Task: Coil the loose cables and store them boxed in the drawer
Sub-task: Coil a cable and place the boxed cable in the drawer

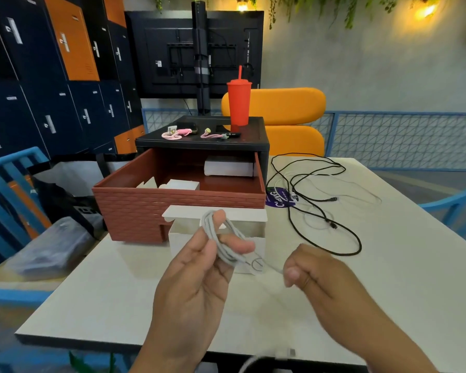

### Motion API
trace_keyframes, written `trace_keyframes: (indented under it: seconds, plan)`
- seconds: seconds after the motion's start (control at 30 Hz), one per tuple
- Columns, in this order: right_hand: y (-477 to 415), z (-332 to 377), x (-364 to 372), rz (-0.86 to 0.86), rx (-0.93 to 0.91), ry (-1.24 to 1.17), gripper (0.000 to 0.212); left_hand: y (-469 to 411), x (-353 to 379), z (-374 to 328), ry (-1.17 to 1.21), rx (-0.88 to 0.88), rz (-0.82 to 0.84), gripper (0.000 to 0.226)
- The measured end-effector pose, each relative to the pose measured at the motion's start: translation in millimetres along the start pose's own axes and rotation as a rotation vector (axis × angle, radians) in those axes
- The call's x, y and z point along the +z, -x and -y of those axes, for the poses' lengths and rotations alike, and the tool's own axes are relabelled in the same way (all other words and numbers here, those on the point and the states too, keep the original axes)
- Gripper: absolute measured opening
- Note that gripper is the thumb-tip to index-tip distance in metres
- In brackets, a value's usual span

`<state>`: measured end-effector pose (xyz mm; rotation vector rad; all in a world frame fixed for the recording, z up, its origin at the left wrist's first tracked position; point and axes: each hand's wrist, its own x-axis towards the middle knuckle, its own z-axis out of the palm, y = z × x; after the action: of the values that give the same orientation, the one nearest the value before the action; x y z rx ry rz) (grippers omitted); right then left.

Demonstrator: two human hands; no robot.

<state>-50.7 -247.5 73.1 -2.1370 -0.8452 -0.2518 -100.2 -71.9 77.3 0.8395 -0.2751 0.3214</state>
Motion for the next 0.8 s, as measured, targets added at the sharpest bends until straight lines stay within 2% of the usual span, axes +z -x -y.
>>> trace_keyframes:
  seconds: [0.07,0.13,0.2,0.3,0.4,0.5,0.6,0.67,0.73,0.8]
  plan:
    - [3.0,3.3,14.5,0.053,-0.006,-0.084,0.024,0.2,4.8,2.5,-0.242,0.029,-0.039,0.031]
    - [5.7,7.6,25.1,0.088,0.029,-0.192,0.024,3.2,8.4,6.9,-0.589,0.093,-0.008,0.032]
    - [6.2,12.3,29.4,0.116,0.063,-0.263,0.020,6.8,8.1,12.0,-0.839,0.152,0.046,0.034]
    - [6.4,16.8,28.1,0.171,0.085,-0.232,0.010,7.9,-3.2,18.1,-1.184,0.213,0.105,0.035]
    - [8.2,17.9,19.7,0.172,0.112,-0.138,0.006,8.1,-11.4,19.6,-1.399,0.252,0.190,0.035]
    - [9.3,20.4,8.6,0.132,0.074,-0.007,0.009,9.2,-10.1,18.4,-1.476,0.253,0.299,0.055]
    - [9.3,24.3,-0.5,0.096,0.015,0.082,0.014,8.3,-6.6,12.9,-1.512,0.167,0.356,0.064]
    - [8.8,26.8,-6.7,0.054,0.019,0.058,0.007,7.5,-5.0,10.5,-1.365,0.090,0.364,0.047]
    - [8.3,28.2,-11.1,-0.009,0.005,0.021,0.022,7.0,-3.3,8.4,-1.176,-0.005,0.359,0.028]
    - [8.1,29.5,-12.0,-0.100,0.007,-0.017,0.029,7.7,-2.0,5.8,-1.014,-0.065,0.347,0.029]
